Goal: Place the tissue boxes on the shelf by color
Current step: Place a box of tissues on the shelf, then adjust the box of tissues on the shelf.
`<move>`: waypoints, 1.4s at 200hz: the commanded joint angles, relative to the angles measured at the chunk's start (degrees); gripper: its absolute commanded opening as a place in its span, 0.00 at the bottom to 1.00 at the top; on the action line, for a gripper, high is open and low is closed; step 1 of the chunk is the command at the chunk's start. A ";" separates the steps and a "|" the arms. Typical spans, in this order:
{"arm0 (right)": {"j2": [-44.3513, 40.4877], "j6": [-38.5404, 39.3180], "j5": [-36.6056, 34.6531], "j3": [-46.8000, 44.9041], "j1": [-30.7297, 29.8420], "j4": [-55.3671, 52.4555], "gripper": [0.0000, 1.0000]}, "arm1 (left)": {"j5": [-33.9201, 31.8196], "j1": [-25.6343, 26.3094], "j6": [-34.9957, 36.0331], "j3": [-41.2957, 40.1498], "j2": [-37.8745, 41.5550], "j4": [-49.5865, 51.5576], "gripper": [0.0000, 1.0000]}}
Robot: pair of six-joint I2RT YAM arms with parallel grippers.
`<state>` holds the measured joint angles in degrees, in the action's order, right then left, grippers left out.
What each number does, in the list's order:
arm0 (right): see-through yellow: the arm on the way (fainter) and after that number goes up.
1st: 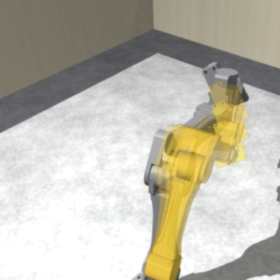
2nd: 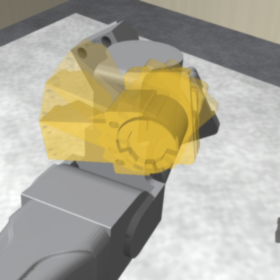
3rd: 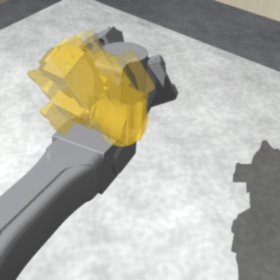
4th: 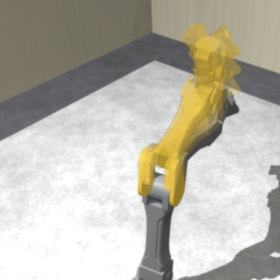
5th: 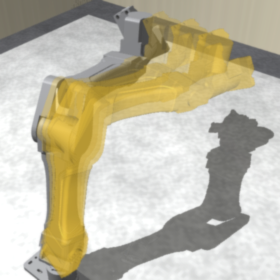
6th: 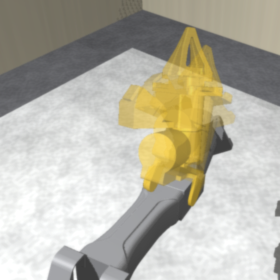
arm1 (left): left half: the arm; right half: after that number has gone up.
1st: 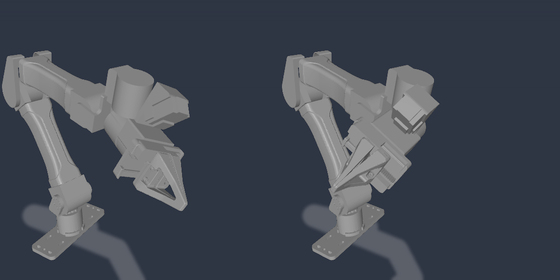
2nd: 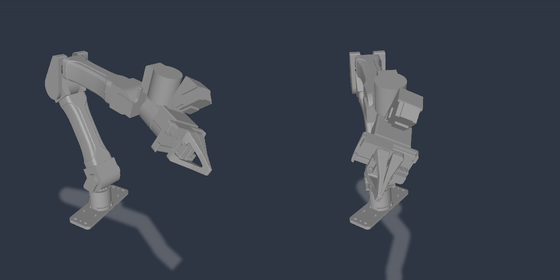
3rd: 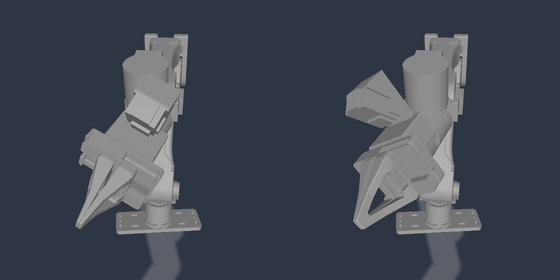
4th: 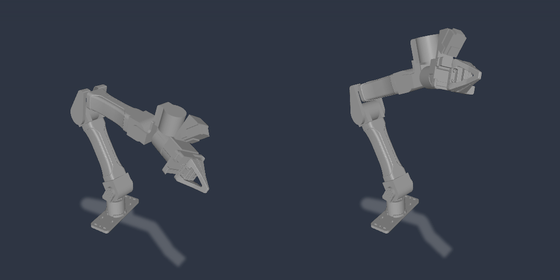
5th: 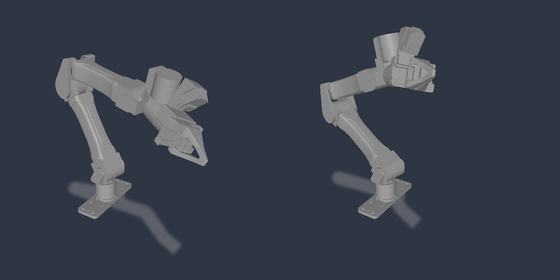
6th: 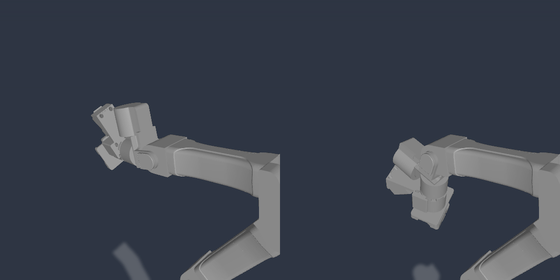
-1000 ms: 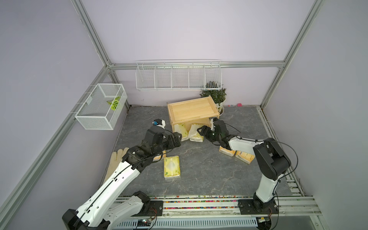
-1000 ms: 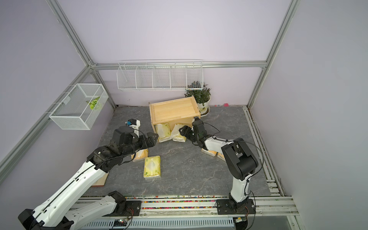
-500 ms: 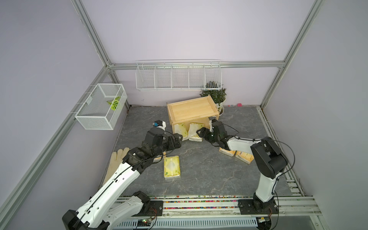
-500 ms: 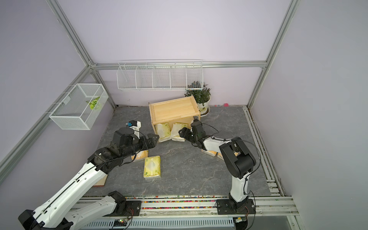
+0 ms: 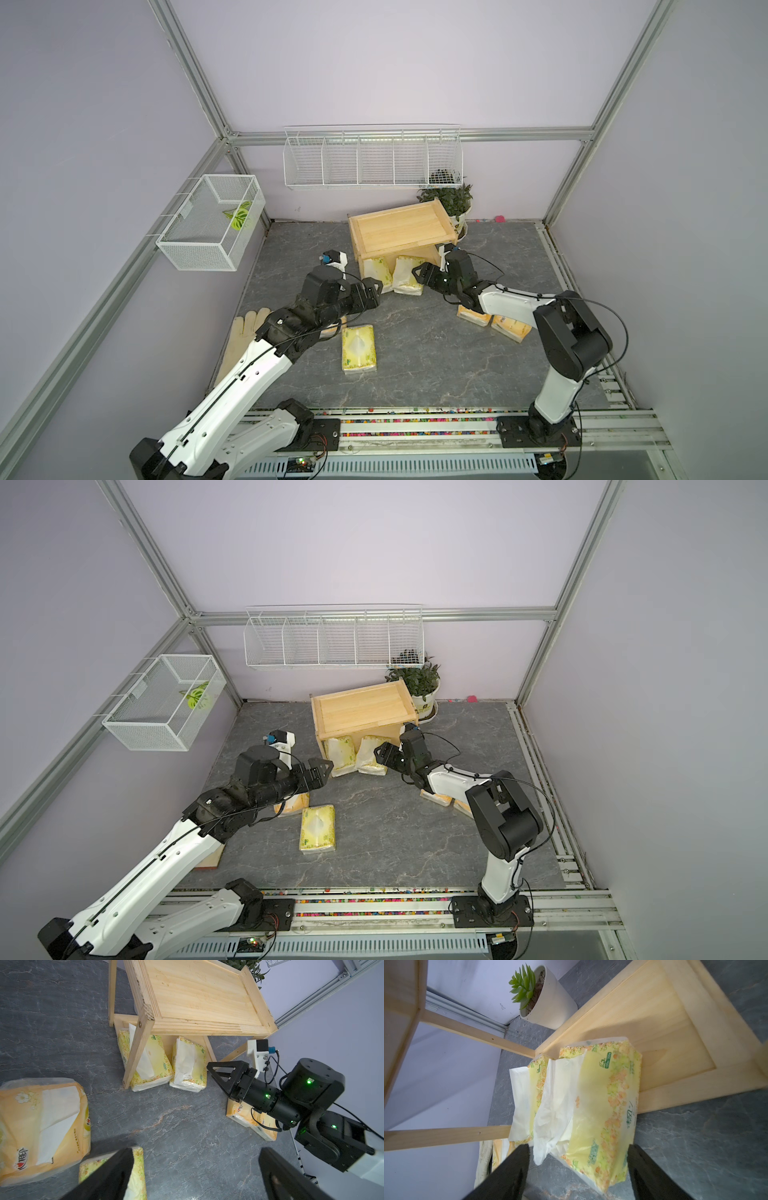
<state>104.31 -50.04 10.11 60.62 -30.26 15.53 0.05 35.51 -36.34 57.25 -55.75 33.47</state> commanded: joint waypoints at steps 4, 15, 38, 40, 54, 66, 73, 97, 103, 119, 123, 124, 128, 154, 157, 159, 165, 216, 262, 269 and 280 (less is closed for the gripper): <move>3.27 1.09 0.73 3.36 -0.42 -0.45 0.79 | 0.36 -0.26 0.21 -0.73 1.01 -0.06 1.00; 4.44 0.92 1.58 4.59 -0.41 -0.43 0.79 | 0.33 -0.24 0.13 -0.83 1.08 -0.07 1.00; 5.31 1.17 2.90 5.44 -0.50 0.46 0.78 | 0.38 -0.26 0.08 -0.85 1.13 -0.08 1.00; 5.18 1.24 2.90 5.40 -0.50 0.46 0.78 | 0.36 -0.26 0.11 -0.90 1.16 -0.08 1.00; 4.03 1.93 2.51 4.53 -0.50 0.42 0.78 | 0.46 -0.22 0.04 -1.09 1.21 -0.16 1.00; 1.91 2.47 1.59 3.04 -0.53 0.10 0.78 | 0.51 -0.25 0.13 -1.05 1.11 -0.25 1.00; 0.42 2.64 0.96 1.86 -0.52 -0.04 0.79 | 0.47 -0.26 0.14 -1.09 1.04 -0.25 1.00; -5.79 3.37 -0.87 -2.56 -0.76 -1.12 0.79 | 0.46 -0.26 0.56 -0.92 0.81 -0.34 1.00; -7.33 3.66 -1.13 -3.54 -0.89 -1.77 0.79 | 0.47 -0.26 0.72 -0.87 0.74 -0.34 1.00; -10.78 4.66 -1.32 -5.74 -1.59 -3.81 0.79 | 0.44 -0.26 0.90 -0.74 0.61 -0.34 1.00; -11.47 4.84 -1.39 -6.13 -1.80 -4.38 0.79 | 0.53 -0.25 0.95 -0.74 0.63 -0.31 1.00; -11.61 4.85 -1.35 -6.21 -1.86 -4.46 0.79 | 0.54 -0.26 0.98 -0.70 0.63 -0.32 1.00; -12.17 4.99 -1.32 -6.69 -2.11 -5.06 0.79 | 0.48 -0.20 1.07 -0.69 0.61 -0.33 1.00; -14.34 5.35 -1.80 -9.62 -4.68 -6.30 0.80 | 0.45 -0.26 1.33 -0.63 0.52 -0.43 1.00; -14.54 5.39 -2.11 -9.97 -5.10 -6.30 0.80 | 0.45 -0.25 1.41 -0.57 0.52 -0.43 1.00; -14.63 5.39 -2.29 -10.12 -5.23 -6.32 0.80 | 0.44 -0.26 1.35 -0.57 0.48 -0.43 1.00; -14.79 5.33 -2.94 -10.84 -6.05 -6.17 0.80 | 0.39 -0.26 1.44 -0.56 0.42 -0.51 1.00; -9.89 2.68 -4.73 -12.46 -10.37 -1.47 0.80 | 0.70 -0.24 1.79 0.40 -1.00 -1.04 1.00; -3.51 1.39 -6.47 -10.60 -11.13 2.83 0.80 | 0.98 -0.26 1.80 0.40 -1.15 -1.31 1.00; -2.83 1.43 -6.75 -10.13 -11.05 2.90 0.80 | 0.97 -0.20 1.75 0.25 -1.12 -1.35 1.00; -1.92 1.53 -7.02 -9.29 -11.13 3.02 0.80 | 0.96 -0.22 1.77 0.06 -1.04 -1.39 1.00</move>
<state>100.73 -47.83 5.13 49.23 -41.19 15.44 0.30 35.51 -35.62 56.99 -56.75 32.88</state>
